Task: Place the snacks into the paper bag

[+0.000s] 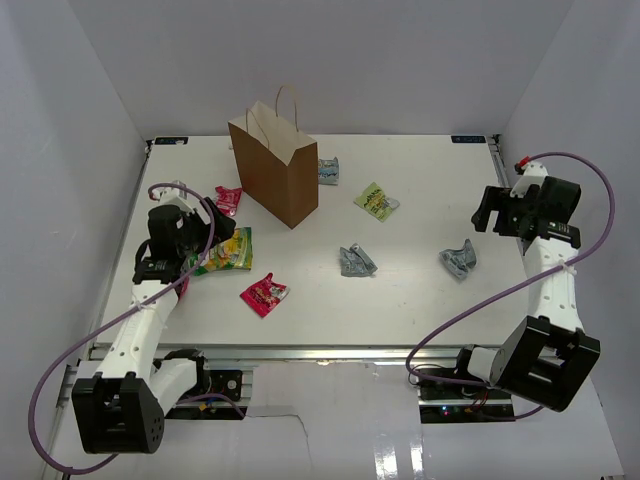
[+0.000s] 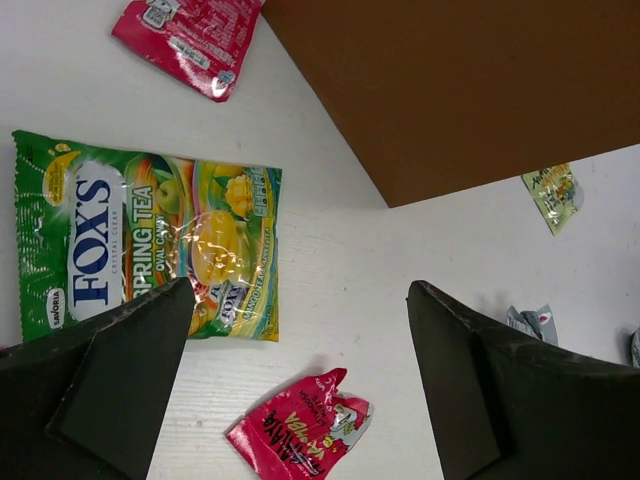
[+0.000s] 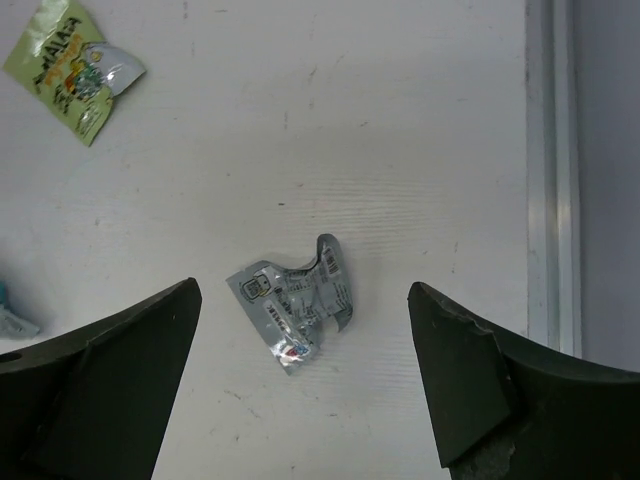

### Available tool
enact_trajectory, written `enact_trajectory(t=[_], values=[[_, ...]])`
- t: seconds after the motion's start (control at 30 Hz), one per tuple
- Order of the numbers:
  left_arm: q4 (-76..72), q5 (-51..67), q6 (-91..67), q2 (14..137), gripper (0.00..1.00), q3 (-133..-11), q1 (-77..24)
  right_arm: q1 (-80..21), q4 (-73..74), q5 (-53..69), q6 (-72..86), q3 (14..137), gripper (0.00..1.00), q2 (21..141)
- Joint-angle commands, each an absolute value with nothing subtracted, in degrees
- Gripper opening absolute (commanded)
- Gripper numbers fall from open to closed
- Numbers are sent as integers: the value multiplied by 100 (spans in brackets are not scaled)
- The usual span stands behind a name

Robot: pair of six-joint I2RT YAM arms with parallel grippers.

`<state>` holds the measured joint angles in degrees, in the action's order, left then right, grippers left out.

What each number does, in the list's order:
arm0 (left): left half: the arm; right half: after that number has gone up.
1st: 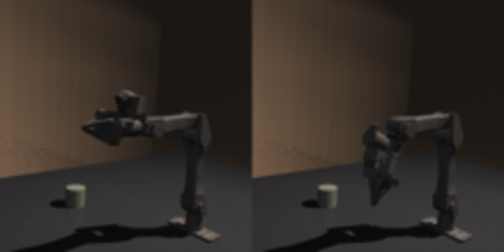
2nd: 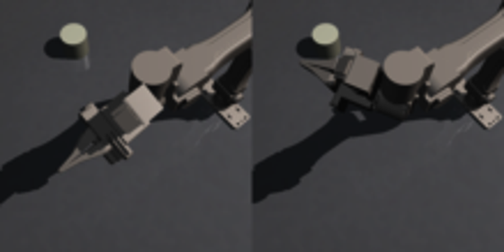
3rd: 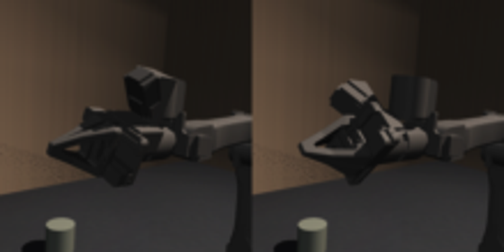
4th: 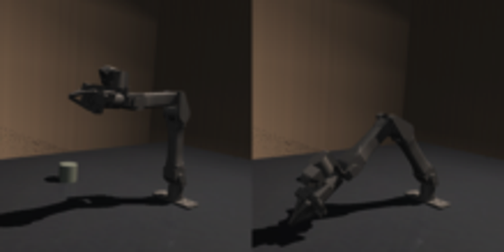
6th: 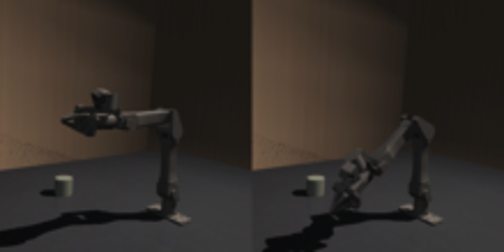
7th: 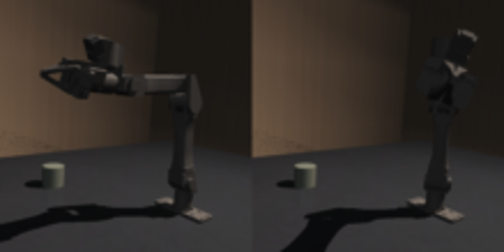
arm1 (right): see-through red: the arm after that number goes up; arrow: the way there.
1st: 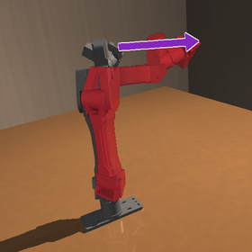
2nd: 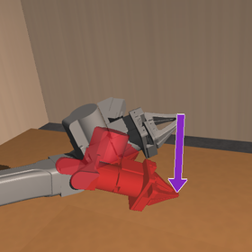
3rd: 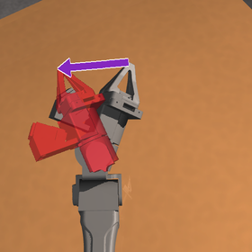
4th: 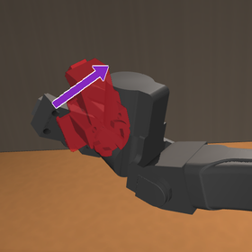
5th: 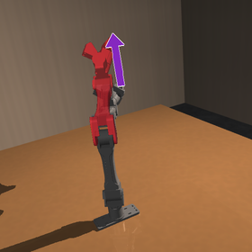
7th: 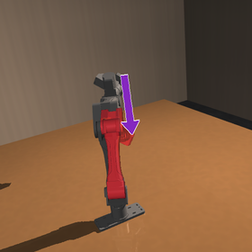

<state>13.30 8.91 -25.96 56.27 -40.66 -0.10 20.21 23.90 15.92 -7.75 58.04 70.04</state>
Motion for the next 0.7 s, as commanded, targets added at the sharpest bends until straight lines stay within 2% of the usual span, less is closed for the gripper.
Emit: enact_trajectory(t=[0.0, 0.1, 0.23, 0.37, 0.5, 0.67], values=[[1660, 572, -2733, 5686, 98, -4245, -9, 2021, 2670, 2772, -1429, 6099, 90, 6899], [2002, 343, -2873, 6036, 98, -4482, -9, 2004, 3092, 4194, -2335, 6432, 90, 6961], [2294, 369, -2988, 6687, 98, -4886, 200, 1610, 4442, 5430, -4641, 6776, 90, 7075], [2312, 772, -3076, 7443, 98, -5378, 675, 1003, 5191, 5229, -5630, 6917, 90, 7268], [2206, 1238, -3155, 8567, 98, -6194, 1037, 940, 5027, 5440, -5607, 6522, 90, 7391], [2469, 1485, -2726, 10500, 97, -8107, 1081, 923, 4975, 5432, -5537, 6442, 91, 7672]])
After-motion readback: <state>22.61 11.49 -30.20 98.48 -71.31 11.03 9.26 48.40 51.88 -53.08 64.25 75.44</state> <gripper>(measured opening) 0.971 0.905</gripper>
